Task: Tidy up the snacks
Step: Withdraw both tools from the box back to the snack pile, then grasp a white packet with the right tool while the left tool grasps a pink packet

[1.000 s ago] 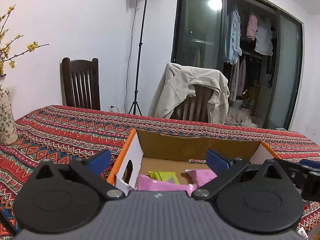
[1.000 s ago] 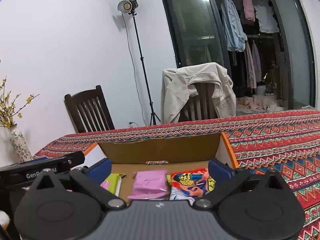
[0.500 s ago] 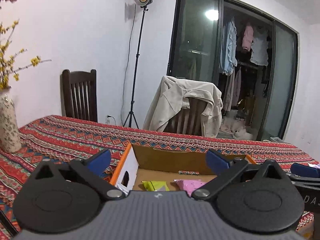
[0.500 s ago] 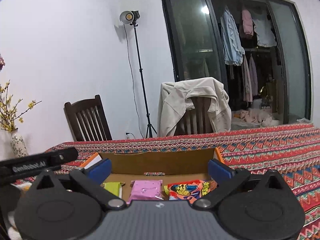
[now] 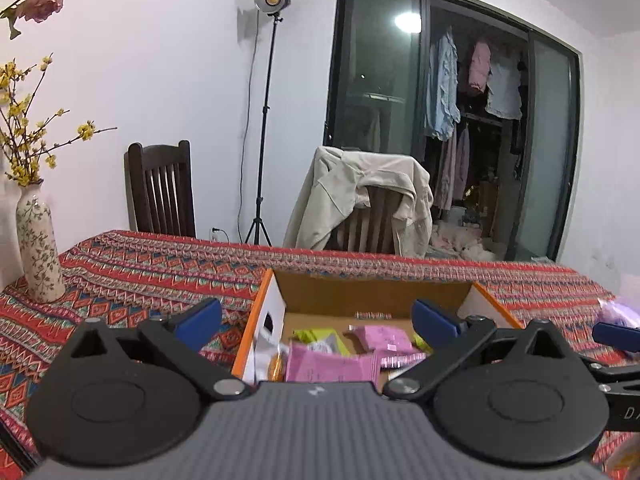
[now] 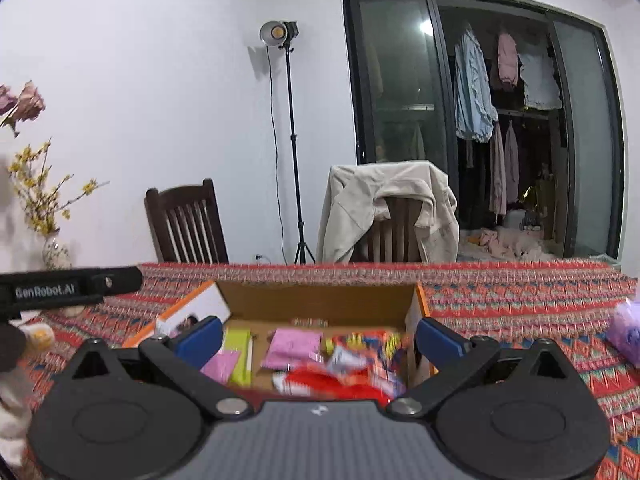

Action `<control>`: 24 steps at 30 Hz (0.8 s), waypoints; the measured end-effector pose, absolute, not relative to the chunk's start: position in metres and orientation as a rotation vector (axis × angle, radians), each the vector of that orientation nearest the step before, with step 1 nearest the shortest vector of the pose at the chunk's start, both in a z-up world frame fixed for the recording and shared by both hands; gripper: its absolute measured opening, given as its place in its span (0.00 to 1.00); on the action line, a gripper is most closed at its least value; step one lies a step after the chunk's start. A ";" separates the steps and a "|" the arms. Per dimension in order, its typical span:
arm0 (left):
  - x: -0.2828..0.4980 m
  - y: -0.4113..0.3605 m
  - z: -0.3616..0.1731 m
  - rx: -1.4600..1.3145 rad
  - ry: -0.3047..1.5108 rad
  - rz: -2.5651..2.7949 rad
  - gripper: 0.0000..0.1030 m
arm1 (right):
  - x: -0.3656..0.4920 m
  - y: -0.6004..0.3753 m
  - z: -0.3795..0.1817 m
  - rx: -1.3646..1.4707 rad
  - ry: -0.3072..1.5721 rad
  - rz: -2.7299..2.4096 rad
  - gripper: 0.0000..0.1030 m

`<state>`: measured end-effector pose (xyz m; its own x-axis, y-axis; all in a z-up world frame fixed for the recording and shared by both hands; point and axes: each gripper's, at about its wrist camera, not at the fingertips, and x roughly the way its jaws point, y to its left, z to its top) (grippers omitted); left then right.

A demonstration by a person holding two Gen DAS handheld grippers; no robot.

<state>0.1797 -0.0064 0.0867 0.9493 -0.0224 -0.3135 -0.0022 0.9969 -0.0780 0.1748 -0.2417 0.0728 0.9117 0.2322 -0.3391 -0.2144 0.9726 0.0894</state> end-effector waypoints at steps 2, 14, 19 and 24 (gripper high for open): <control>0.169 -0.004 0.081 -0.065 0.337 -0.019 1.00 | 0.163 -0.245 0.066 0.046 0.372 0.229 1.00; 0.105 0.024 0.032 -0.042 0.400 -0.005 1.00 | 0.103 -0.260 0.022 0.021 0.443 0.237 1.00; 0.086 0.027 0.020 -0.044 0.403 -0.007 1.00 | 0.092 -0.263 0.007 0.011 0.472 0.230 1.00; 0.077 0.027 0.013 -0.051 0.422 -0.011 1.00 | 0.085 -0.265 0.000 -0.033 0.510 0.221 1.00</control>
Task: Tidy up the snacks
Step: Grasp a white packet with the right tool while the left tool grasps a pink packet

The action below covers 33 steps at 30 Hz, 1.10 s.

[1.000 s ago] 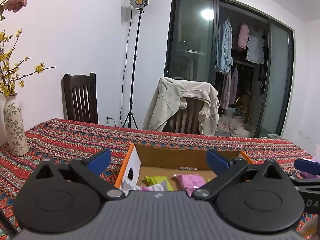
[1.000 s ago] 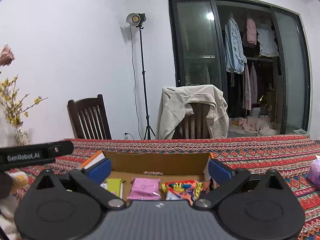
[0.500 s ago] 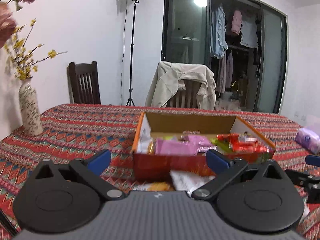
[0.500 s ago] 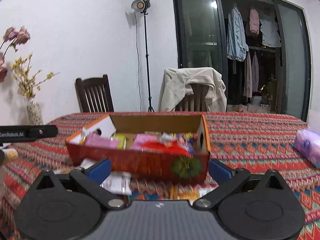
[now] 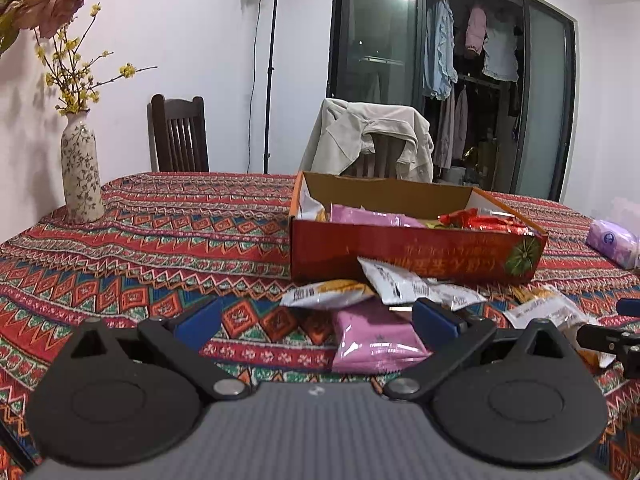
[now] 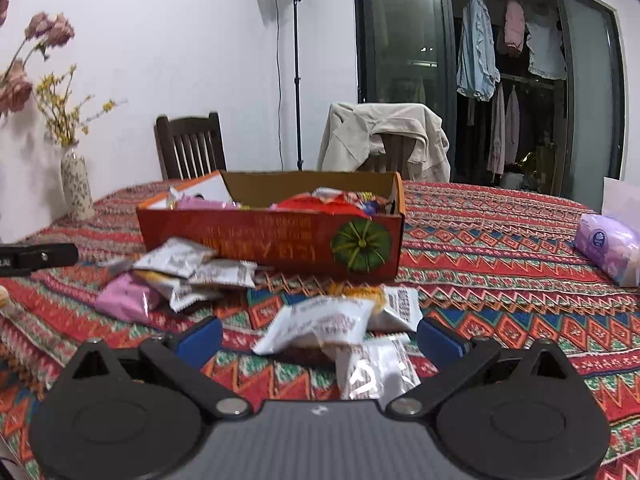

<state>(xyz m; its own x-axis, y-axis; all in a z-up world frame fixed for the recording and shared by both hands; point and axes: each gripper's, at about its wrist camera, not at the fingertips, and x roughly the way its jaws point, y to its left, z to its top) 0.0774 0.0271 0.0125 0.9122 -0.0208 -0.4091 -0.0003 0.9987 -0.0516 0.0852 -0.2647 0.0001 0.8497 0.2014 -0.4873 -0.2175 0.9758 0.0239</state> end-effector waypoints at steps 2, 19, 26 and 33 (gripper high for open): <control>0.077 0.028 0.011 -0.056 0.430 -0.007 1.00 | 0.087 -0.269 -0.001 -0.043 0.537 0.207 1.00; 0.083 0.019 0.001 -0.057 0.489 -0.015 1.00 | 0.102 -0.281 -0.019 -0.046 0.635 0.205 0.40; 0.092 0.011 -0.001 -0.046 0.521 -0.008 1.00 | 0.091 -0.286 0.004 -0.009 0.512 0.184 0.39; 0.116 -0.006 -0.001 -0.015 0.585 0.035 1.00 | 0.104 -0.278 0.028 0.018 0.418 0.205 0.39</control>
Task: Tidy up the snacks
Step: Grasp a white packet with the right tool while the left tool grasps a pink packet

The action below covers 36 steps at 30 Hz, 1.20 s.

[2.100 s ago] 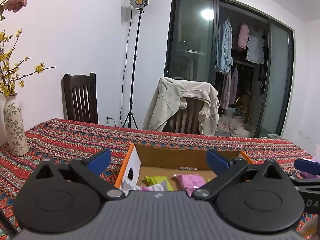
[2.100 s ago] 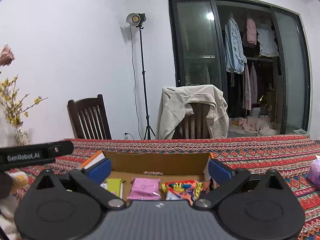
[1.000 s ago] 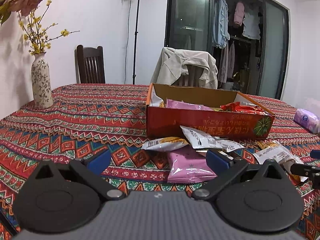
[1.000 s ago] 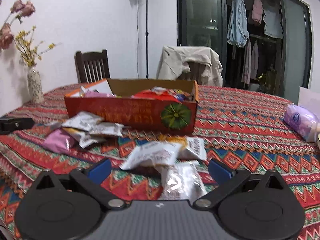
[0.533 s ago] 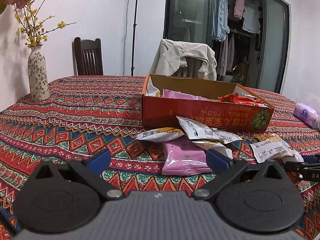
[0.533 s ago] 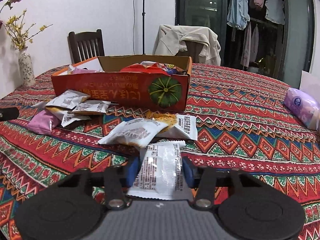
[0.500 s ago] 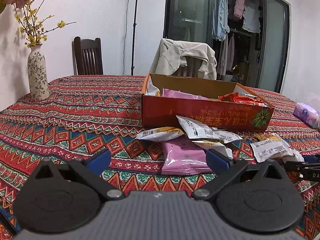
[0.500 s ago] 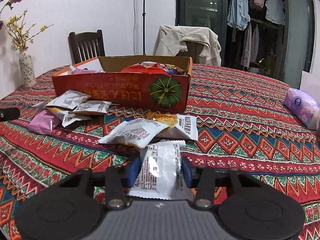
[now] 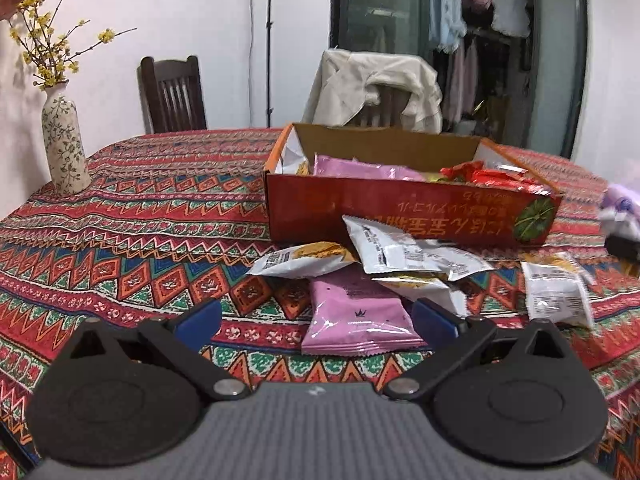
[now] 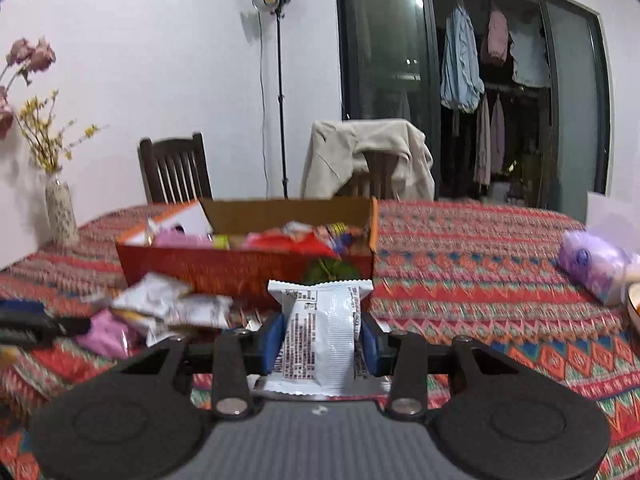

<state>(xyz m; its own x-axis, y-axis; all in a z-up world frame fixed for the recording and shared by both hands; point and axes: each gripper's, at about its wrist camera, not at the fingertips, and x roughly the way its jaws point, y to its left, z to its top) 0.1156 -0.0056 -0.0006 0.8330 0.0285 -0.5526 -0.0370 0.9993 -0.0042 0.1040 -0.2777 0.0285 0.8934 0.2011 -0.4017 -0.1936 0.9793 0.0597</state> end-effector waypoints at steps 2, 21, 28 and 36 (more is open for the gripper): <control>0.124 -0.010 -0.002 -0.008 0.611 0.055 1.00 | 0.112 -0.271 0.033 0.020 0.395 0.219 0.39; 0.181 -0.038 -0.023 0.057 0.754 0.107 0.86 | 0.141 -0.264 0.008 0.131 0.394 0.275 0.40; 0.178 -0.031 -0.022 -0.009 0.742 0.066 0.61 | 0.138 -0.264 0.007 0.128 0.393 0.295 0.40; 0.162 -0.027 -0.018 0.008 0.724 0.075 0.61 | 0.137 -0.265 0.009 0.137 0.388 0.309 0.40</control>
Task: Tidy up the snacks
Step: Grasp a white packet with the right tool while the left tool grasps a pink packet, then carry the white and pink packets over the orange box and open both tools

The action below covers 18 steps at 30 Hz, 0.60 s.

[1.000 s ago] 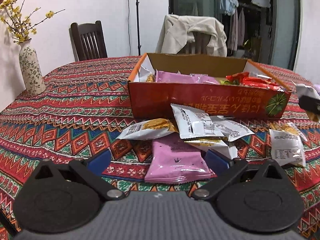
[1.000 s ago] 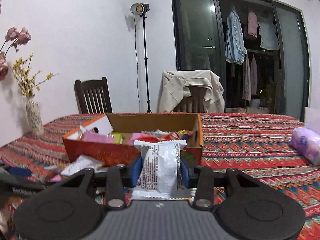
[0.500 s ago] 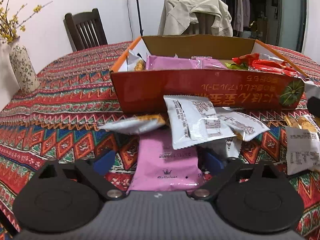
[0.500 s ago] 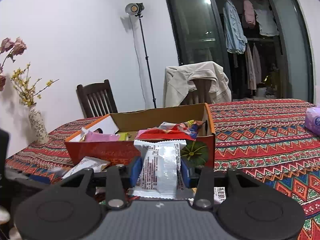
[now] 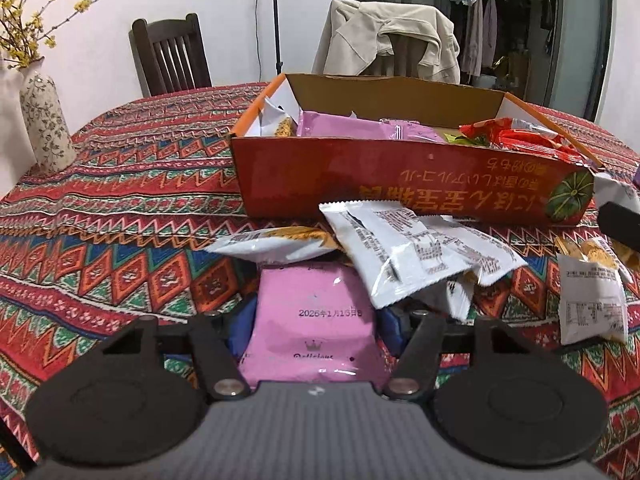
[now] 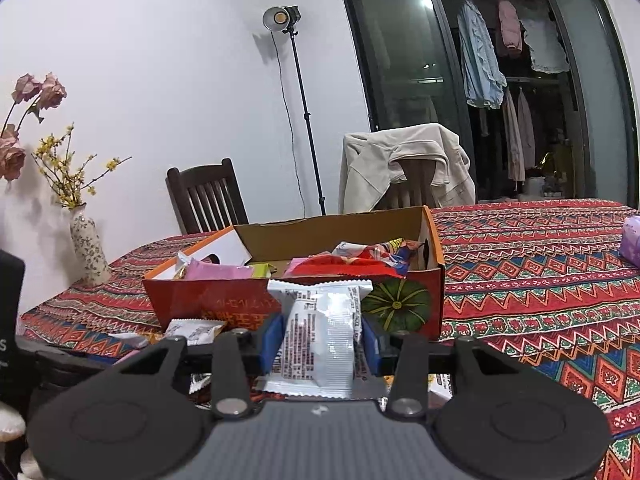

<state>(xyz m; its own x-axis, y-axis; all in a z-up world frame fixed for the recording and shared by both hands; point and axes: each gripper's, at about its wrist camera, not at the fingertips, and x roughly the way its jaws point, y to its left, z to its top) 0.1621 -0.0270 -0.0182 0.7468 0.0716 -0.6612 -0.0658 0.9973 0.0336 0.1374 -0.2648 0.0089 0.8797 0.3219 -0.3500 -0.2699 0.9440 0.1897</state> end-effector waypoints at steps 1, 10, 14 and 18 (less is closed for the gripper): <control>0.159 -0.026 -0.017 0.010 0.717 0.076 0.61 | 0.138 -0.264 0.009 0.138 0.387 0.310 0.40; 0.129 -0.012 0.002 -0.002 0.642 0.086 0.61 | 0.135 -0.261 0.009 0.121 0.367 0.308 0.40; 0.117 -0.009 0.013 -0.008 0.599 0.073 0.61 | 0.127 -0.256 0.016 0.082 0.334 0.306 0.40; 0.110 -0.008 0.024 -0.021 0.554 0.051 0.61 | 0.120 -0.251 0.023 0.081 0.327 0.310 0.40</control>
